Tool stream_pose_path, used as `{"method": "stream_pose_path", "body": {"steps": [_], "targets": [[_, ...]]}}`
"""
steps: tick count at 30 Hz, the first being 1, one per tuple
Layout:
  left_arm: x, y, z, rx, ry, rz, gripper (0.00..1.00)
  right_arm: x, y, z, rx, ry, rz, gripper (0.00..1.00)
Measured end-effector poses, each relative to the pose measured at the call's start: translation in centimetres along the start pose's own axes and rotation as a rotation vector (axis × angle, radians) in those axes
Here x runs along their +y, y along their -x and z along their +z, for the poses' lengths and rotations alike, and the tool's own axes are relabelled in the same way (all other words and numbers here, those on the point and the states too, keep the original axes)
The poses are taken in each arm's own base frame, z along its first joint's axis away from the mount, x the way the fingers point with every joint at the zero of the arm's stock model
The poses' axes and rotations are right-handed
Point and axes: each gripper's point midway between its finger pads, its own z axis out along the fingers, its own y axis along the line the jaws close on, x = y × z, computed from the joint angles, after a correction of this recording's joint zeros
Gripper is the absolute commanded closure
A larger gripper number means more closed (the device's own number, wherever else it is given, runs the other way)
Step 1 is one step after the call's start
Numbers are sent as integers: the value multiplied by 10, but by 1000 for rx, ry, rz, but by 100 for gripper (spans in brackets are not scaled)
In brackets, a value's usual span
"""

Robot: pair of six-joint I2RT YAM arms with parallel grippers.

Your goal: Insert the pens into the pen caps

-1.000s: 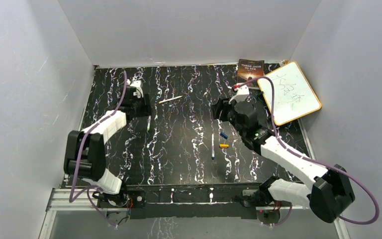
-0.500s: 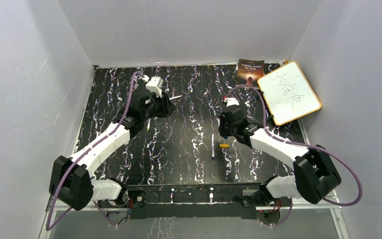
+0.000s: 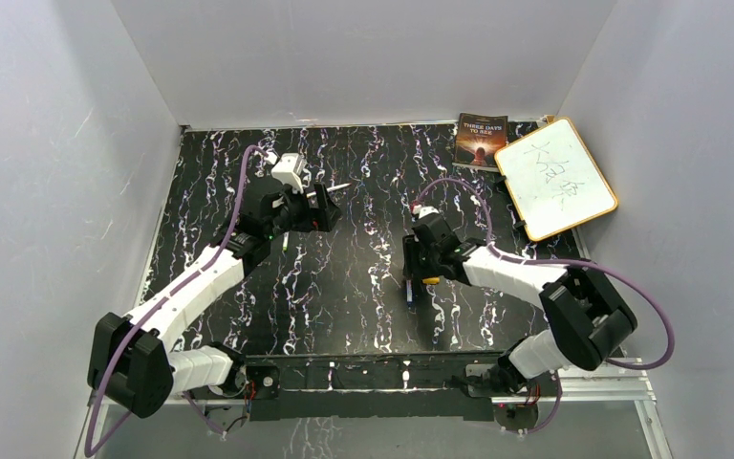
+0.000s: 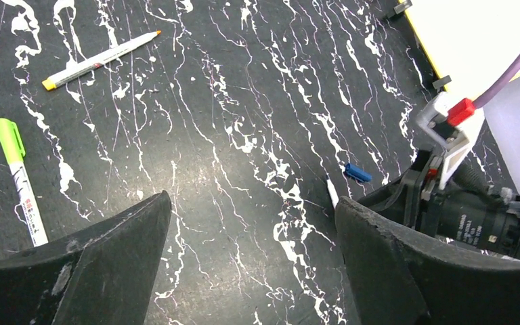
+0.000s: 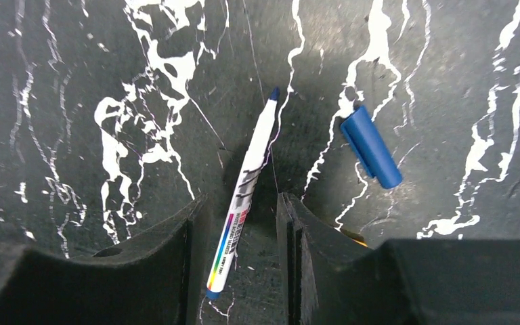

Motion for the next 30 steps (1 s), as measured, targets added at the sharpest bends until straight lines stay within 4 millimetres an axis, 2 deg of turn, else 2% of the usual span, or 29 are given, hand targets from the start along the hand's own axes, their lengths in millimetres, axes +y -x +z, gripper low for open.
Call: {"method": "stream_pose_path", "body": {"steps": [5, 17, 21, 30], "targets": [[4, -5, 0, 6, 15, -3, 9, 2, -22, 8, 71, -34, -32, 66], [6, -7, 0, 10, 25, 3, 8, -2, -19, 11, 67, -130, -81, 70], [7, -7, 0, 11, 25, 5, 8, -2, -18, 13, 69, -160, -101, 77], [8, -10, 0, 17, 26, 6, 7, 0, -17, 15, 76, -166, -94, 99]]}}
